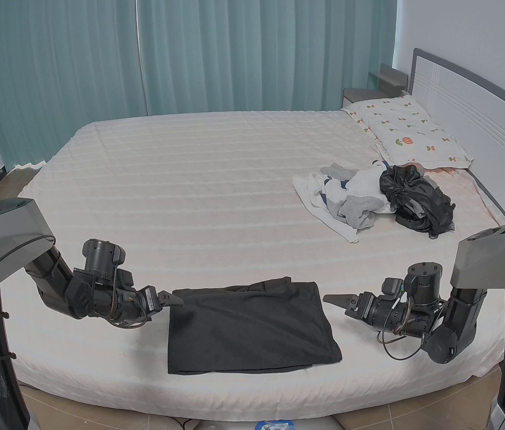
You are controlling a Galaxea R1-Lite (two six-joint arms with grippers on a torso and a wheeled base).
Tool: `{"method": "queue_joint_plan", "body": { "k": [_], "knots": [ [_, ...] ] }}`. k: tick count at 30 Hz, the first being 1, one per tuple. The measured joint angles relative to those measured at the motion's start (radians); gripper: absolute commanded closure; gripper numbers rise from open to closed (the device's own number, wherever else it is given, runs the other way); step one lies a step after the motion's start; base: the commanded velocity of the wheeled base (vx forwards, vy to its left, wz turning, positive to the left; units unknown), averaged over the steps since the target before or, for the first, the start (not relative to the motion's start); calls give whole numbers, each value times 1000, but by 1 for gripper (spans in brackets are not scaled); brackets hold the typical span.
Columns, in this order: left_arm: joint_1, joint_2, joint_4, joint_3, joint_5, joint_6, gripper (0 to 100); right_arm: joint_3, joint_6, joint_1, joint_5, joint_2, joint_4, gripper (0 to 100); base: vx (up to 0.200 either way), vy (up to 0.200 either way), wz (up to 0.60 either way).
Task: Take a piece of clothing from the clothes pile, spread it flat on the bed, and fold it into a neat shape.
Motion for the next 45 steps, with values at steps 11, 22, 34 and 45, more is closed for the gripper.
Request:
{"method": "queue_joint_plan", "body": {
  "k": [11,22,34,45],
  "knots": [
    [-18,10,-9,62,10,169,0,22,28,-5,-1,53,-21,0,0,0,0],
    [-56,51,-109,64,46,171,0,23,28,-5,0,62,-23,0,0,0,0],
    [-106,104,-184,64,96,157,0,22,28,-4,-1,64,-38,0,0,0,0],
    [-109,111,-184,64,96,151,100,28,28,-4,-1,75,-61,0,0,0,0]
  ]
}}
